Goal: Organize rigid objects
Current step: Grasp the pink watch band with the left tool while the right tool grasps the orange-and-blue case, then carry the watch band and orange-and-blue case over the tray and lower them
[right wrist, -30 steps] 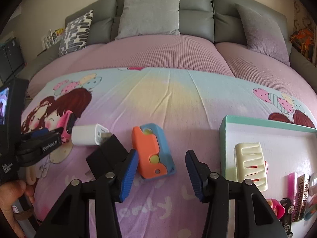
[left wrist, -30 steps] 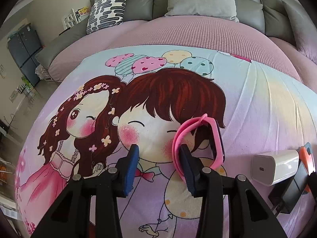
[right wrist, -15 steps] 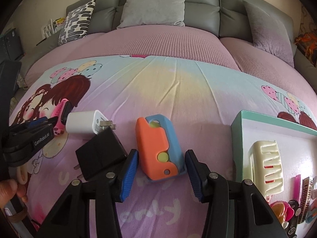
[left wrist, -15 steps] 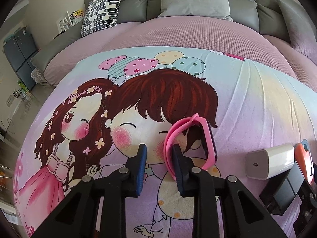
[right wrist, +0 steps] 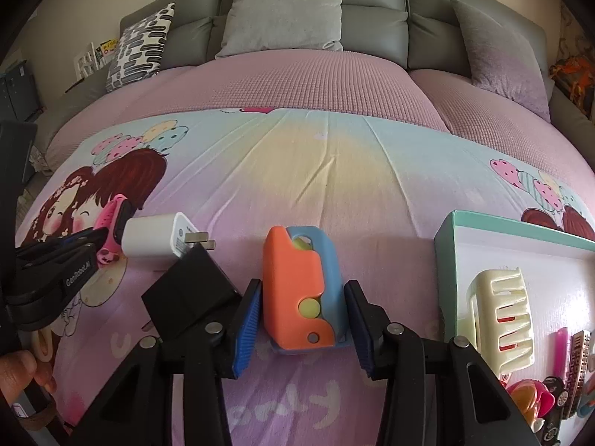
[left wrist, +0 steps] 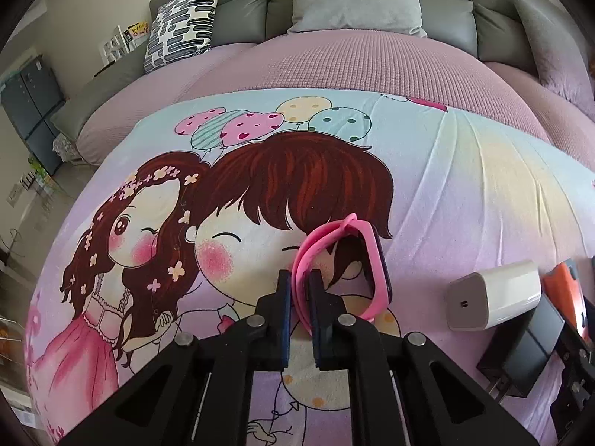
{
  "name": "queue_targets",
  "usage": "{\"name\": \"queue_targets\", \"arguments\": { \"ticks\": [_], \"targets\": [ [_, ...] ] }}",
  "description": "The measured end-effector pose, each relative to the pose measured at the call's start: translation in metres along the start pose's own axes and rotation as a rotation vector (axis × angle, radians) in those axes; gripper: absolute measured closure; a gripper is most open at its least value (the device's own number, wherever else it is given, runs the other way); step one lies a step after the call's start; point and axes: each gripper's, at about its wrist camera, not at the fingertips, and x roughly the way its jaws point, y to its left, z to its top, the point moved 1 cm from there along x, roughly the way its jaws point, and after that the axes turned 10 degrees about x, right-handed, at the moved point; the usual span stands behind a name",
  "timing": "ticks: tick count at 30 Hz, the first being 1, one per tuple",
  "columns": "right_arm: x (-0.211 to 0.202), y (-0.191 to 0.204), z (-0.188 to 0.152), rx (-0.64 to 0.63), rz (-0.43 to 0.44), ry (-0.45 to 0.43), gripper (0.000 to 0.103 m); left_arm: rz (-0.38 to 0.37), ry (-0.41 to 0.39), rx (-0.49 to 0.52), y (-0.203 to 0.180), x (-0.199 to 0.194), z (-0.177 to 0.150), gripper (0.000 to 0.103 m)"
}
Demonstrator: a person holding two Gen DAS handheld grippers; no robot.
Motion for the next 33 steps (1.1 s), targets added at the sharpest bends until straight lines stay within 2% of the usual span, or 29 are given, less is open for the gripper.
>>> {"name": "queue_targets", "arguments": {
  "ticks": [7, 17, 24, 33],
  "targets": [
    [-0.011, 0.002, -0.001, -0.001, 0.016, -0.021, 0.058, -0.037, -0.014, -0.063, 0.011, -0.009, -0.001, 0.097],
    [-0.034, -0.004, -0.002, 0.025, 0.043, -0.052, 0.058, -0.011, -0.06, -0.112, 0.023, -0.039, 0.0, 0.097],
    [-0.057, -0.02, -0.002, 0.071, 0.048, -0.081, 0.058, -0.011, -0.115, -0.091, 0.015, -0.071, 0.006, 0.097],
    [-0.083, -0.064, 0.001, 0.182, 0.021, -0.097, 0.058, -0.064, -0.197, -0.029, -0.019, -0.112, 0.012, 0.097]
  ]
}}
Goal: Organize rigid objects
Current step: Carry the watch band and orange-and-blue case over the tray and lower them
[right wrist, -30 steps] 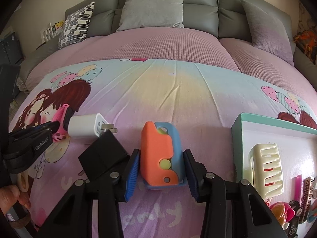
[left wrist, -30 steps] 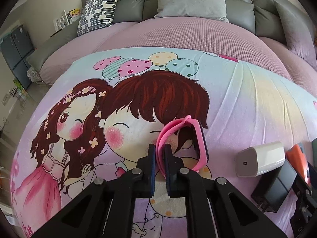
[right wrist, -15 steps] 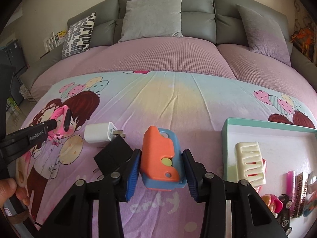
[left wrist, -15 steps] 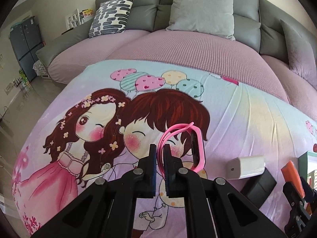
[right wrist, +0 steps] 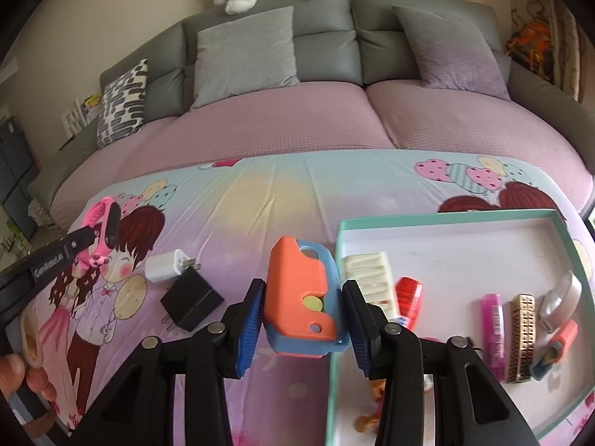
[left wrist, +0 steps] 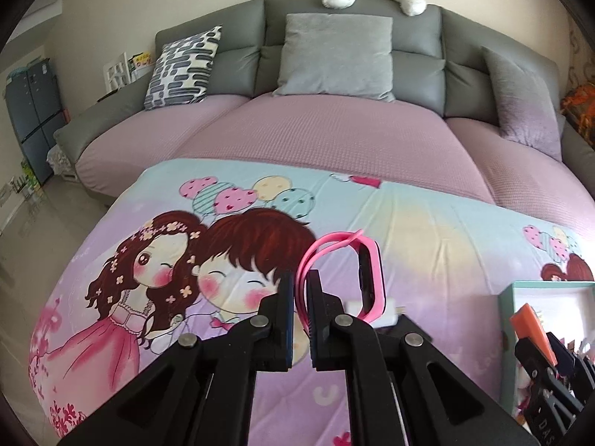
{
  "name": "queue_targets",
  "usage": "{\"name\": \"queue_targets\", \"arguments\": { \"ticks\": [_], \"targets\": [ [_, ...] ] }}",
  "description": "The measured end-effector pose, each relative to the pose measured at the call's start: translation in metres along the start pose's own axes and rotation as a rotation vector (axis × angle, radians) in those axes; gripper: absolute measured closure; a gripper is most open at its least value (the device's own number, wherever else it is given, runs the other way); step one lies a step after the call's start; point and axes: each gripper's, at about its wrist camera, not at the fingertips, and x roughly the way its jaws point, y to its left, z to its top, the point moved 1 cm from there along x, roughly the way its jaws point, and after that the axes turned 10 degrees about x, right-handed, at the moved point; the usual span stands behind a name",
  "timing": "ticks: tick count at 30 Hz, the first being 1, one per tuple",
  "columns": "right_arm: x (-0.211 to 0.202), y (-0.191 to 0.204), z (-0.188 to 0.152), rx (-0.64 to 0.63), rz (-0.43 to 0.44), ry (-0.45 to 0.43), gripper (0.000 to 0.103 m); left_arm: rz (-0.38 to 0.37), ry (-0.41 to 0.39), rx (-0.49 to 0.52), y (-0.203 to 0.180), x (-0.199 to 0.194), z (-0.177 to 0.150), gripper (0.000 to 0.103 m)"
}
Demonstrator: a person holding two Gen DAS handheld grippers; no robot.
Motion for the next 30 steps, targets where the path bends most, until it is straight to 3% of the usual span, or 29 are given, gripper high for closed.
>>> {"name": "queue_targets", "arguments": {
  "ticks": [6, 15, 24, 30],
  "targets": [
    [-0.014, -0.035, 0.013, 0.065, -0.034, -0.026, 0.058, -0.058, -0.011, 0.07, -0.037, -0.012, 0.003, 0.097],
    [-0.028, -0.111, 0.029, 0.196, -0.191, -0.058, 0.058, -0.198, -0.025, 0.182, -0.106, -0.026, 0.007, 0.097],
    [-0.041, -0.153, 0.034, 0.287, -0.234, -0.075, 0.058, -0.292, -0.043, 0.317, -0.177, -0.043, 0.004, 0.097],
    [-0.047, -0.17, 0.035, 0.331, -0.243, -0.085, 0.058, -0.324, -0.026, 0.352, -0.206, -0.042, -0.002, 0.097]
  ]
}}
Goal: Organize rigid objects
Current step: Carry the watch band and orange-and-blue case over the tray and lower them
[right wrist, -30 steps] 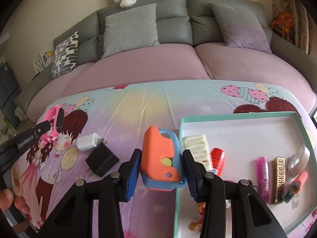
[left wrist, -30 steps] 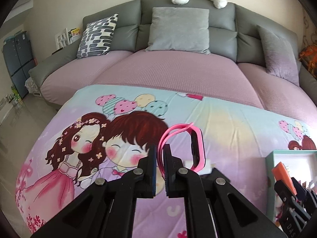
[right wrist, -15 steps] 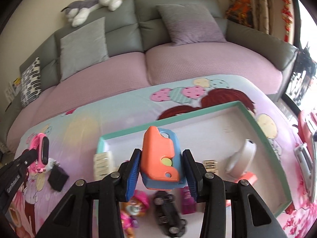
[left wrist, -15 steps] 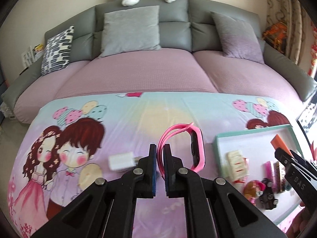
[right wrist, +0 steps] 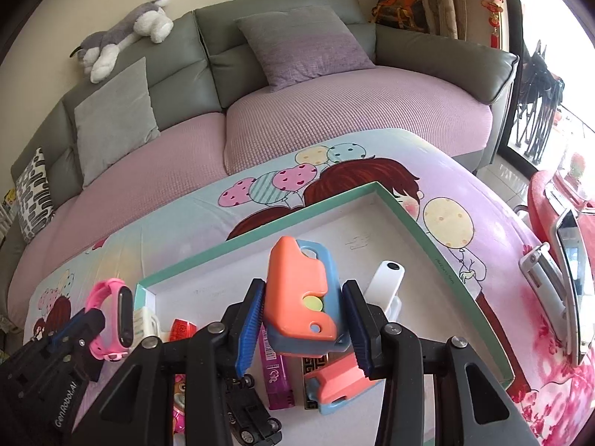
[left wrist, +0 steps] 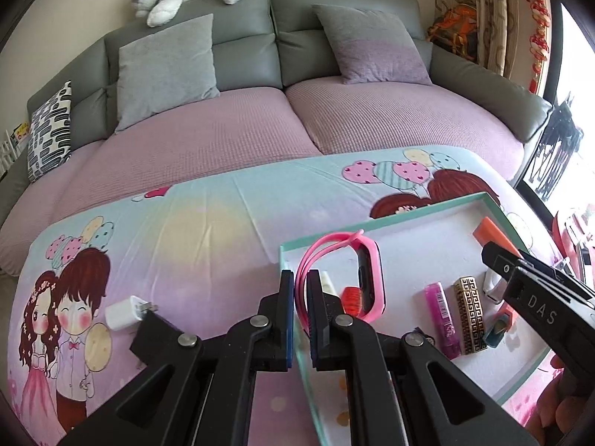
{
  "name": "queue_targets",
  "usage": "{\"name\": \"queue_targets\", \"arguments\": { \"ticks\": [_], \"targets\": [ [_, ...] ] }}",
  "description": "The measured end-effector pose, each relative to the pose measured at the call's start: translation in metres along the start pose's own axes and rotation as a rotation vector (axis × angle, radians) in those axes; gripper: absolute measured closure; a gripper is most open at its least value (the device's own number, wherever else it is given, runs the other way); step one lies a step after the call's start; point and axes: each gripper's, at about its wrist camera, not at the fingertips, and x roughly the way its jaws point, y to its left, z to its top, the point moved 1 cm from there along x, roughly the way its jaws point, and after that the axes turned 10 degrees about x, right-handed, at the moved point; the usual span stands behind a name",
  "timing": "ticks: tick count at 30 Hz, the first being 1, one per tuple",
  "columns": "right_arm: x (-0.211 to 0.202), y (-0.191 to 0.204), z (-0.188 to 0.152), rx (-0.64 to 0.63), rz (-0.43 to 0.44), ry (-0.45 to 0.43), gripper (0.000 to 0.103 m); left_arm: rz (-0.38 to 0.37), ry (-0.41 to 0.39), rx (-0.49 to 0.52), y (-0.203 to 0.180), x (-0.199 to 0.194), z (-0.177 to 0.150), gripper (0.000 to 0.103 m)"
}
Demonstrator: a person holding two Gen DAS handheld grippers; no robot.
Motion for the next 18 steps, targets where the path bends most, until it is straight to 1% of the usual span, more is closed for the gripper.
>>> {"name": "queue_targets", "arguments": {
  "ticks": [4, 8, 18],
  "targets": [
    [-0.001, -0.006, 0.003, 0.008, -0.007, -0.006, 0.058, -0.022, 0.01, 0.012, -0.014, 0.006, 0.001, 0.097],
    [0.003, -0.007, 0.003, 0.005, -0.016, 0.006, 0.058, -0.034, 0.026, 0.026, -0.023, 0.012, 0.0, 0.096],
    [0.015, -0.009, 0.0, -0.003, -0.04, 0.043, 0.058, -0.032, 0.052, 0.033, -0.024, 0.02, -0.002, 0.096]
  ]
}}
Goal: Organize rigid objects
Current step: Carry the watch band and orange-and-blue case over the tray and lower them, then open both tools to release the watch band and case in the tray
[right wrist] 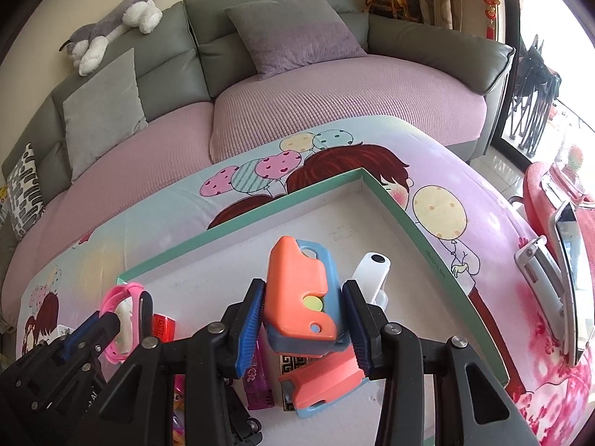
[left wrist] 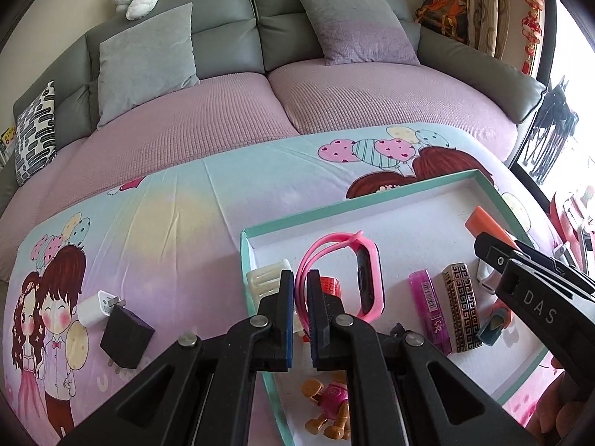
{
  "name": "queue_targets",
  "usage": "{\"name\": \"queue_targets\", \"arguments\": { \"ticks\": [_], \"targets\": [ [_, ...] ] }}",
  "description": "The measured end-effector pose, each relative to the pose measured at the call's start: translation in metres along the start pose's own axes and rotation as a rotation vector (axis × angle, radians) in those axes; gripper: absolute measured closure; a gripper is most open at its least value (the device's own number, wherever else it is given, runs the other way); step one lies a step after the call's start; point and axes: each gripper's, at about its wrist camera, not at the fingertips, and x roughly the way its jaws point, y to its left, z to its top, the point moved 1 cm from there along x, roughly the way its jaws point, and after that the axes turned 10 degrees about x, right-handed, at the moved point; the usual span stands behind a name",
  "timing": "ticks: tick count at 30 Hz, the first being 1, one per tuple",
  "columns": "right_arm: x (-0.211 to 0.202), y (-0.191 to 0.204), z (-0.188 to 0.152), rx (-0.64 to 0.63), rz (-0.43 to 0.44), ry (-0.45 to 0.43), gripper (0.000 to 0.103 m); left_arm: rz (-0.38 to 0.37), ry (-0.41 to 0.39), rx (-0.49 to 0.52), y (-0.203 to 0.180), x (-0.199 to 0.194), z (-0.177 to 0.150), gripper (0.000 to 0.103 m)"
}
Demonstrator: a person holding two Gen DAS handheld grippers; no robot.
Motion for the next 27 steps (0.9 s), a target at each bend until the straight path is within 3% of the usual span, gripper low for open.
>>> {"name": "queue_targets", "arguments": {
  "ticks": [23, 25, 27],
  "targets": [
    [0.005, 0.014, -0.005, -0.095, -0.043, 0.009, 0.057, -0.006, 0.046, 0.065, -0.019, 0.013, -0.001, 0.093],
    [0.005, 0.015, -0.005, -0.105, -0.055, 0.008, 0.057, -0.015, 0.047, 0.063, -0.019, 0.013, 0.0, 0.084],
    [0.004, 0.015, -0.005, -0.112, -0.067, 0.003, 0.057, -0.017, 0.043, 0.065, -0.019, 0.01, 0.0, 0.057]
  ]
}}
